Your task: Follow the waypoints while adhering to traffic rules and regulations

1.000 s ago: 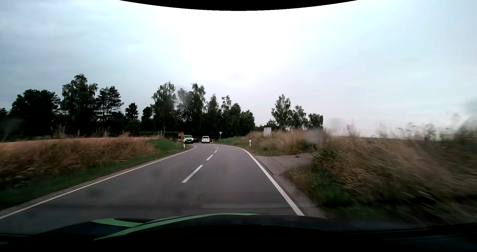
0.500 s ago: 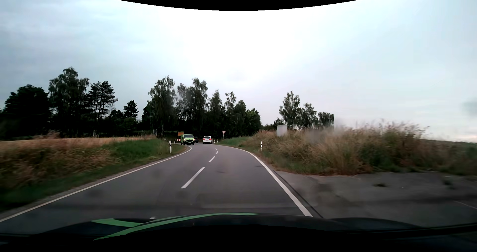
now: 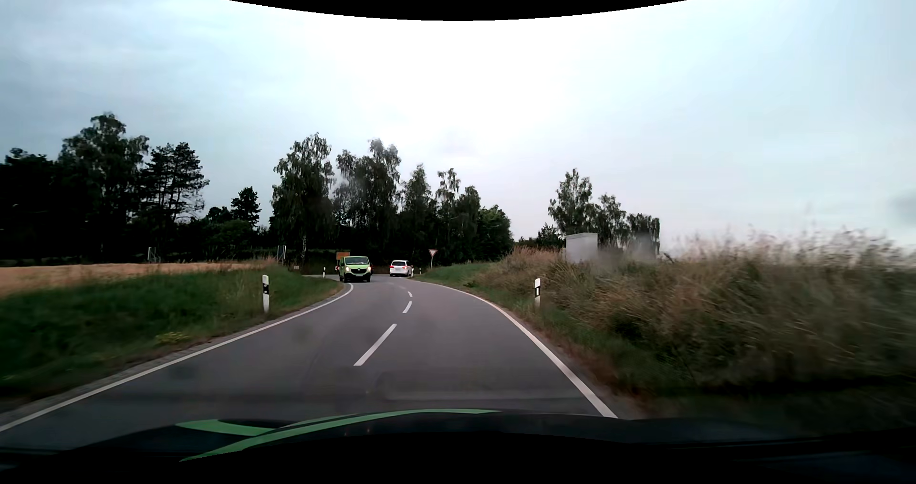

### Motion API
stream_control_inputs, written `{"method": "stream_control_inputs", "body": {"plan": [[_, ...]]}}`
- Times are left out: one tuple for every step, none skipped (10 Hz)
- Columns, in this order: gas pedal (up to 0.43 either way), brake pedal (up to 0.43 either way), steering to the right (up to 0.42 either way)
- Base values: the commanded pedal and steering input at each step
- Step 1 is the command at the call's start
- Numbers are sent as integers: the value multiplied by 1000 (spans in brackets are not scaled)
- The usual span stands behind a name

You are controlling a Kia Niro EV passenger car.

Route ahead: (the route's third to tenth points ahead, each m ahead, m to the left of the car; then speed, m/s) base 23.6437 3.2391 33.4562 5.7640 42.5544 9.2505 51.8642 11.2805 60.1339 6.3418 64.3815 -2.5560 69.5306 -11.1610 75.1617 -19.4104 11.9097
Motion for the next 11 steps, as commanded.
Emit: {"method": "stream_control_inputs", "body": {"plan": [[0,171,-12],[0,159,-16],[0,159,-19],[0,152,-21],[0,146,-22],[0,146,-22],[0,140,-23],[0,140,-25],[0,140,-27],[0,146,-31],[0,146,-35]]}}
